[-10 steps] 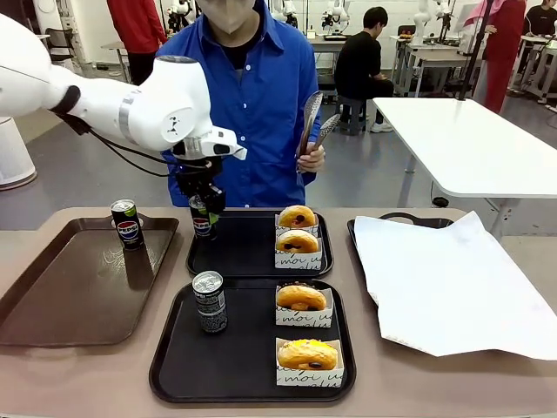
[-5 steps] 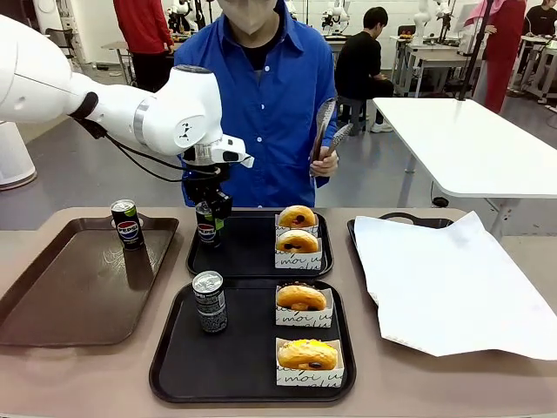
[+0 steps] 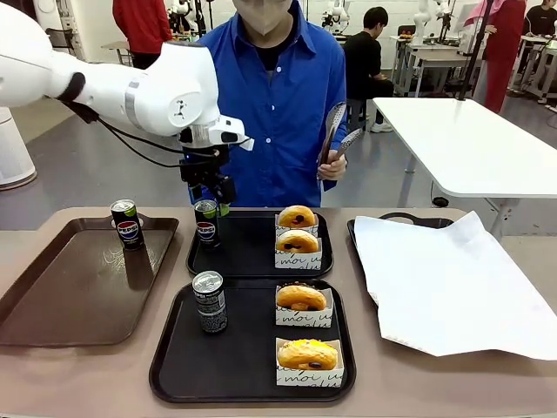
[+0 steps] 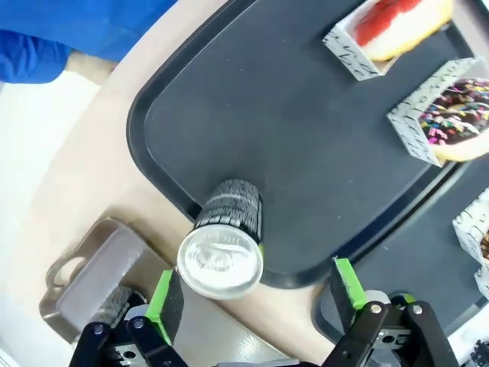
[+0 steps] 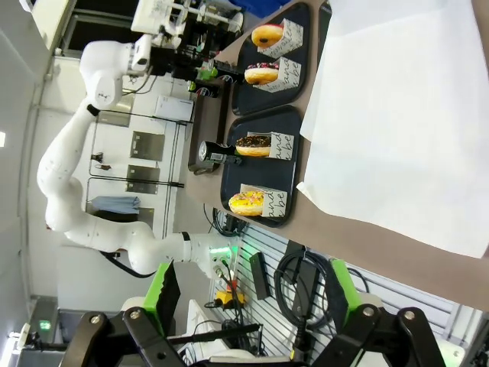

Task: Set up donuts and drinks on trays.
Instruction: Pick up one Pepsi coke from the Handle tray and place it on the Flat Tray without a Pepsi coke.

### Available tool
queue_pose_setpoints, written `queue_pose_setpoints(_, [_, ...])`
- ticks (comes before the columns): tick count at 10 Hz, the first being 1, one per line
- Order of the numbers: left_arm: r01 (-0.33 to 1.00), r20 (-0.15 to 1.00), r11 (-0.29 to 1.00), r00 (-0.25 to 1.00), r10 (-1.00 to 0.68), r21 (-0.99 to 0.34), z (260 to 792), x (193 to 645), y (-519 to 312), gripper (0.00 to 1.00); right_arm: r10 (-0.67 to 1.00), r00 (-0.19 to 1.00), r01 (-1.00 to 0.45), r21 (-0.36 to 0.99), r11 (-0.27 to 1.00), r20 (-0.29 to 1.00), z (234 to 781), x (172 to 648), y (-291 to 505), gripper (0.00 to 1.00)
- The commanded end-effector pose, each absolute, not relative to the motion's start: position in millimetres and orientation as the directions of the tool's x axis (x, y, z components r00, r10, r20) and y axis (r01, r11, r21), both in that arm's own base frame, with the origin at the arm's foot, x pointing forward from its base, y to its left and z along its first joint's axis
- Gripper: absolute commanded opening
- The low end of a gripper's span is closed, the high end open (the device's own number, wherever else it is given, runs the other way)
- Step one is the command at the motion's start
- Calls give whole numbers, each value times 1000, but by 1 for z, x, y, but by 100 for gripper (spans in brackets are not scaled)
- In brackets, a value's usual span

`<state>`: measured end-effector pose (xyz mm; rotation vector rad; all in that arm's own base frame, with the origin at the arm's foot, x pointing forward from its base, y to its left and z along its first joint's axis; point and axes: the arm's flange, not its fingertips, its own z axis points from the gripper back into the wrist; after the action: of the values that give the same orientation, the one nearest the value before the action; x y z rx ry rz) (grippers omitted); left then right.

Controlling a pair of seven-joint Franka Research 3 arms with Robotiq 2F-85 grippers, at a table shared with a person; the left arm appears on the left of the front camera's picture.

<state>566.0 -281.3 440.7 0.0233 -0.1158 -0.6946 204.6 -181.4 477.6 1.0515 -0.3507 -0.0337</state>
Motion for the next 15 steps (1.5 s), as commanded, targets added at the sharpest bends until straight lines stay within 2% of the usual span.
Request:
queue_pose_setpoints(1, [623,141,780,769,-624,54,453,527,-263,100,-193,938,-163,859,485,288,477,206,-181,100])
queue_pose_setpoints(5, [554,225,829,801,-555,74,461,478,-226,100,-193,938,-163,859,485,288,477,206,-181,100])
queue_pose_setpoints(8, [533,242,844,813,-529,58,455,451,-191,100,-193,938,-163,859,485,288,477,206,-181,100])
queue_pose_setpoints(9, [522,210,851,827,-521,54,450,454,-173,100,-193,938,-163,859,485,288,477,206,-181,100])
queue_pose_setpoints(10, [539,212,840,814,-540,72,457,462,-204,100,-193,938,-163,859,485,288,477,206,-181,100])
queue_pose_setpoints(15, [539,212,840,814,-540,72,457,462,-204,100,-193,938,-163,859,485,288,477,206,-181,100])
